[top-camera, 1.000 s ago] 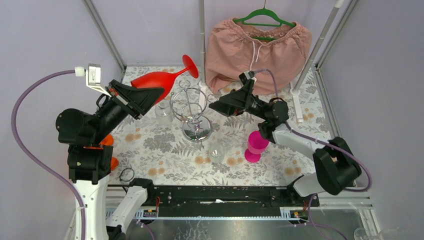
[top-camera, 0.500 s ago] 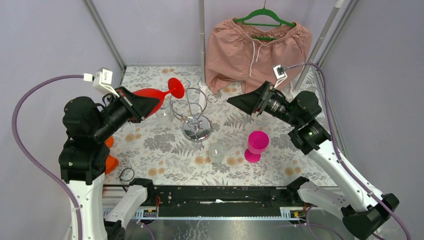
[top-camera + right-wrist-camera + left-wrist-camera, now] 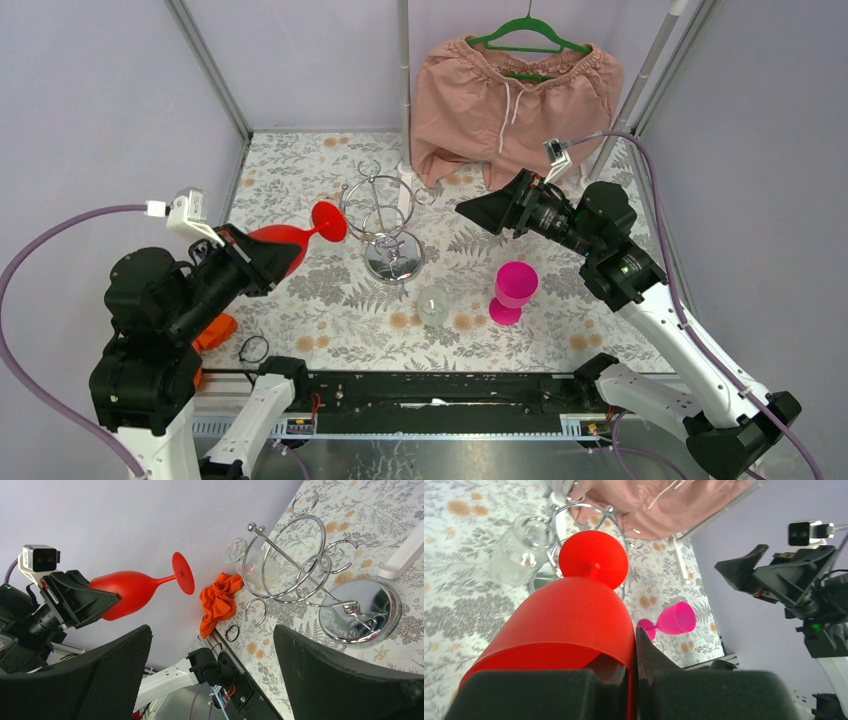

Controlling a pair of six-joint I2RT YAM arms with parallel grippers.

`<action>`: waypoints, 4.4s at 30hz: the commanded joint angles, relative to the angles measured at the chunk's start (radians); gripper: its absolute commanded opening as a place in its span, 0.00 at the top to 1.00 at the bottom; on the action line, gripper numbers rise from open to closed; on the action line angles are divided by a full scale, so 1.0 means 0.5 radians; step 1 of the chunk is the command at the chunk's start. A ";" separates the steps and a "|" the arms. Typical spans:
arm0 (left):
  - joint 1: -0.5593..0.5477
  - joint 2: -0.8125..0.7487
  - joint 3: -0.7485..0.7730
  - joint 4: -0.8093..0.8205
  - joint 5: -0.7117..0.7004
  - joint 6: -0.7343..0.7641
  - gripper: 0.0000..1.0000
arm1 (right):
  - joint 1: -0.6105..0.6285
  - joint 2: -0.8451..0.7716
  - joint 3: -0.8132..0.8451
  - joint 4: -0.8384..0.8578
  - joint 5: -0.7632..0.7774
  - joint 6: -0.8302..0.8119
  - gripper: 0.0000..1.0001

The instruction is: Take the wine glass off the wine glass rack

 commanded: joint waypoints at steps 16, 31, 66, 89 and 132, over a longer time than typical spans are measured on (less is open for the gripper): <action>0.013 -0.295 -0.432 -0.625 -0.341 0.078 1.00 | -0.010 -0.032 -0.006 -0.006 0.047 0.008 0.00; 0.014 -0.321 -0.901 -0.458 -0.393 0.087 1.00 | -0.008 0.006 -0.065 -0.015 0.043 0.002 0.00; -0.759 0.479 -1.128 0.169 -1.075 0.012 1.00 | -0.057 0.296 -0.125 0.086 -0.066 -0.015 0.00; -1.791 0.763 -1.184 0.209 -1.340 -0.417 1.00 | -0.110 0.279 -0.194 0.106 -0.110 0.003 0.00; -1.815 0.966 -1.078 0.006 -1.352 -0.210 1.00 | -0.235 0.251 -0.342 0.264 -0.276 0.097 0.00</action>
